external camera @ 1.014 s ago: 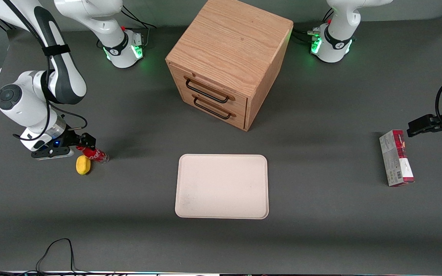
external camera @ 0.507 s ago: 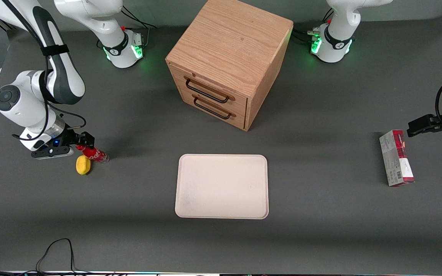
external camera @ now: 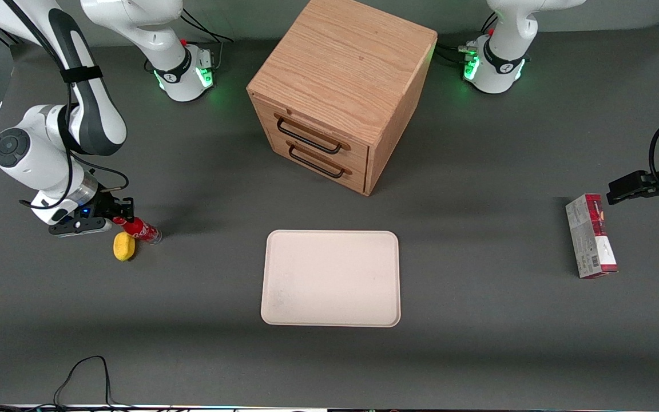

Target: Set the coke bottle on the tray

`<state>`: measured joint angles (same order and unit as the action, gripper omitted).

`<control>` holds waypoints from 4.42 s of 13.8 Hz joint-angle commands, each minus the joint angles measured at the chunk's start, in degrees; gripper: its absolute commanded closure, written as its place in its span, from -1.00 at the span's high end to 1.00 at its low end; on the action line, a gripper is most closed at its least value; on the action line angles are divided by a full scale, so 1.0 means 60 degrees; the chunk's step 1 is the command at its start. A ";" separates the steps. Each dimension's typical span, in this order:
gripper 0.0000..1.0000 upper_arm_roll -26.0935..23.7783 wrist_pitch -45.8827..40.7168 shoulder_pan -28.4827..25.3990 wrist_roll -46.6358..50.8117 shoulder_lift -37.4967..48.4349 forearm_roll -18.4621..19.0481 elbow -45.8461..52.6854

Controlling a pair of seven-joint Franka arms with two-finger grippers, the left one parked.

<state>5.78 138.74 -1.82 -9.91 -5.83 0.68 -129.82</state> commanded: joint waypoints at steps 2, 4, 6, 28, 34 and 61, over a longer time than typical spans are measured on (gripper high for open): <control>-0.98 0.0047 -0.2489 -0.0048 -0.0341 0.0254 -0.0260 0.1840; -0.97 0.0047 -0.4276 -0.0048 -0.0341 0.0269 -0.0275 0.3304; -0.97 0.0047 -0.5946 -0.0048 -0.0341 0.0269 -0.0275 0.4740; -1.00 -0.1125 -0.8915 -0.4118 0.2500 -0.4681 0.0704 1.3756; -1.00 -0.1212 -0.7496 -0.4370 0.3043 -0.5616 0.0736 1.3712; 1.00 -0.0601 -0.8995 -0.4164 0.2882 -0.4803 0.0925 1.3142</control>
<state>-0.22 89.73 -26.63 7.56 -39.18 4.70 -48.05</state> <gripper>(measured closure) 0.000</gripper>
